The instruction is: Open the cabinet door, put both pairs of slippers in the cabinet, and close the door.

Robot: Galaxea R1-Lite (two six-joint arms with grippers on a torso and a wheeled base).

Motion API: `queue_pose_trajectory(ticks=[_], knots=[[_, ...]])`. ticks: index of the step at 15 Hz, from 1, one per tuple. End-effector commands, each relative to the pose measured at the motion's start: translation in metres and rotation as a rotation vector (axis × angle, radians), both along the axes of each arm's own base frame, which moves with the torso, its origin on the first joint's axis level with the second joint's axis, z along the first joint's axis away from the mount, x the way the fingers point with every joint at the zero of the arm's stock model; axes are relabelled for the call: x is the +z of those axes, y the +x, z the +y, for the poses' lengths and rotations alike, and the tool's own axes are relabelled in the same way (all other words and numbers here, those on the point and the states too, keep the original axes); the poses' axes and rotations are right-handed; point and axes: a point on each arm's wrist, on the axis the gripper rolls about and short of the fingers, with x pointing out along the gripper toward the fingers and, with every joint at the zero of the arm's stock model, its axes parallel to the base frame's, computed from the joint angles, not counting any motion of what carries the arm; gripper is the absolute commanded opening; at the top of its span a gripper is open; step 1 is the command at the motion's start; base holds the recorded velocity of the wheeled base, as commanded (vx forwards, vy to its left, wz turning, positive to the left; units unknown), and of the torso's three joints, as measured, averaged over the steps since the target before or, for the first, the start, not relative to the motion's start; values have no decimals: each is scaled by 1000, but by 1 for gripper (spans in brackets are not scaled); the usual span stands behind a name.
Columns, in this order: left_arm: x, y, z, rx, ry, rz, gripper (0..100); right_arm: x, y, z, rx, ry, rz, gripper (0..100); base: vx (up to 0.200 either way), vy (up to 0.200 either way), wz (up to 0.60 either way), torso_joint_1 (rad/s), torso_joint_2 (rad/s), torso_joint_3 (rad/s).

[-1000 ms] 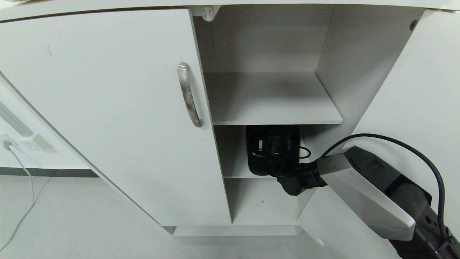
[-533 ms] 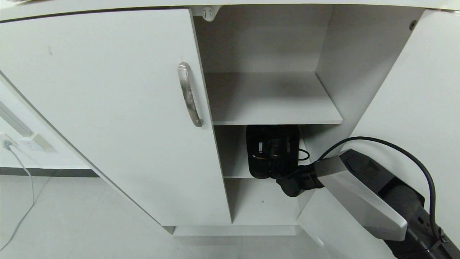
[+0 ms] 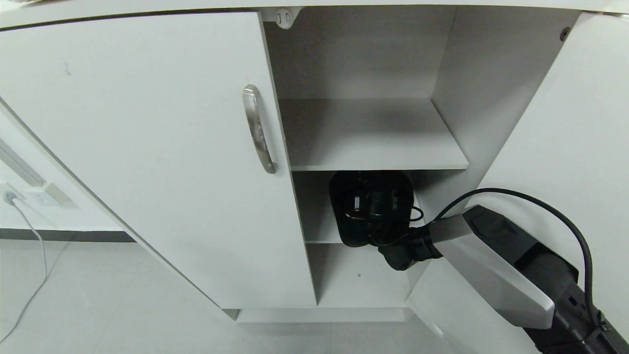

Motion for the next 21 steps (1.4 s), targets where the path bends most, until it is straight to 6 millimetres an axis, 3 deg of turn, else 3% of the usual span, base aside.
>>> queue_pose_trajectory(ticks=[1,5,11,15,19,21], knots=[[0,0,0,0,-1,1,0,1,-2,1,3,-1,2,100,0,0,0,0,0,0],[0,0,0,0,-1,1,0,3,-9,-2,6,-10,17,100,0,0,0,0,0,0],[0,0,0,0,-2,1,0,19,-45,-6,41,-17,19,100,0,0,0,0,0,0],[0,0,0,0,-1,1,0,29,-104,-23,204,-28,31,100,0,0,0,0,0,0],[0,0,0,0,2,1,0,17,-159,-36,431,-56,71,100,0,0,0,0,0,0],[0,0,0,0,2,1,0,16,-168,-39,477,-48,59,100,0,0,0,0,0,0]])
